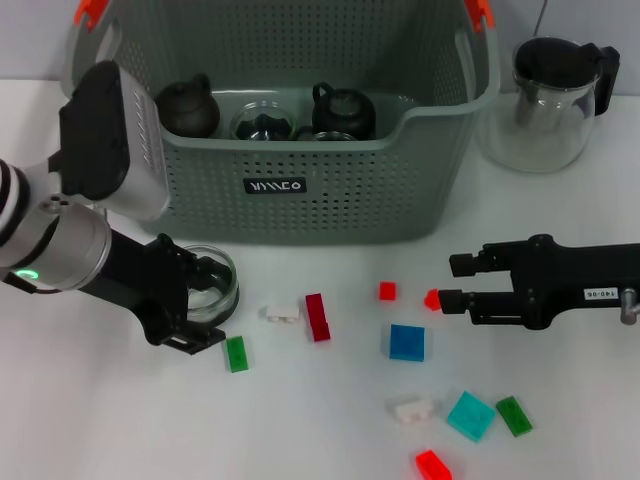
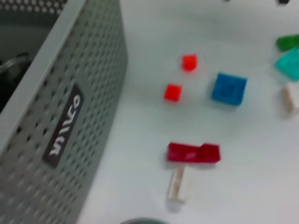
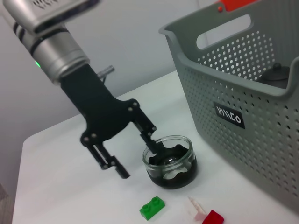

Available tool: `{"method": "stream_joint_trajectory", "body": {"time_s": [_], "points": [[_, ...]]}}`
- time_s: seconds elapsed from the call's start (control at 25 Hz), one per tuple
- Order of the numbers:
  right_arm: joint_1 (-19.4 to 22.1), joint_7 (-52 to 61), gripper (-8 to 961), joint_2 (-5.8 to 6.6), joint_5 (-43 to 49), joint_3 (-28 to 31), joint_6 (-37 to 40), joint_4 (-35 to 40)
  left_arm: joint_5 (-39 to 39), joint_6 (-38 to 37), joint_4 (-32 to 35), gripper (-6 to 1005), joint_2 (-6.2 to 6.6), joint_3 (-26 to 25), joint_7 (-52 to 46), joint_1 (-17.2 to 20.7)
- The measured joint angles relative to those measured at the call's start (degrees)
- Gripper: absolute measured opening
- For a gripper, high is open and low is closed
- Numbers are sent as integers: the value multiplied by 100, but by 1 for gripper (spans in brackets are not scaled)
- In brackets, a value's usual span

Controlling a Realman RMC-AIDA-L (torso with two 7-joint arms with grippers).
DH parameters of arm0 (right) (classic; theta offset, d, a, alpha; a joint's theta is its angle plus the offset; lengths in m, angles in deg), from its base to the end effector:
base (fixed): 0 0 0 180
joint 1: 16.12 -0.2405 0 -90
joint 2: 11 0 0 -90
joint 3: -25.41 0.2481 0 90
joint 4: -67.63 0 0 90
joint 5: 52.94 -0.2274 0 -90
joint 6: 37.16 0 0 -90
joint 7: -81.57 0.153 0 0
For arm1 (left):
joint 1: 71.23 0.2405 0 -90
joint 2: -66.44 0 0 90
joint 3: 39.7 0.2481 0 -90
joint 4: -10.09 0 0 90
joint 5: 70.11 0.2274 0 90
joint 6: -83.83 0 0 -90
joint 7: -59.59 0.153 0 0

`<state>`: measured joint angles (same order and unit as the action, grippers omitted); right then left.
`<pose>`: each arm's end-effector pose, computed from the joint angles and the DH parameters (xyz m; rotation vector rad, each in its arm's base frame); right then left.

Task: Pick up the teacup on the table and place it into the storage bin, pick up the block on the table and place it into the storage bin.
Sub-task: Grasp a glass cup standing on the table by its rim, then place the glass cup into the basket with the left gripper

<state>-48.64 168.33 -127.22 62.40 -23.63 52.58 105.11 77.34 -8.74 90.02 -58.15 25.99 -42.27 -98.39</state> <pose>0.2531 0.3466 -0.0093 -2.8894 0.6898 0.5485 -0.2091 0.3447 0.0100 -2.8703 -0.2481 0.4086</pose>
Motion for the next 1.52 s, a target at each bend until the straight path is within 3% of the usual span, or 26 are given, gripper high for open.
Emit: {"method": "stream_joint_trajectory", "body": {"time_s": [0.52,0.96,1.16,1.52], "points": [[45,-19,615,3,-3,-1,-1,-39,615,857,-585,662,-14,566,-168,-20],[61,-38,616,4,-3,-1,-9,-39,1039,1121,-694,623,-22,867,-562,-58],[69,-37,616,12,-7,1,-10,-39,1116,1178,-680,381,-22,922,-581,-27],[84,-36,616,14,-12,9,-10,-39,1074,1114,-649,186,-21,915,-587,-31]]}}
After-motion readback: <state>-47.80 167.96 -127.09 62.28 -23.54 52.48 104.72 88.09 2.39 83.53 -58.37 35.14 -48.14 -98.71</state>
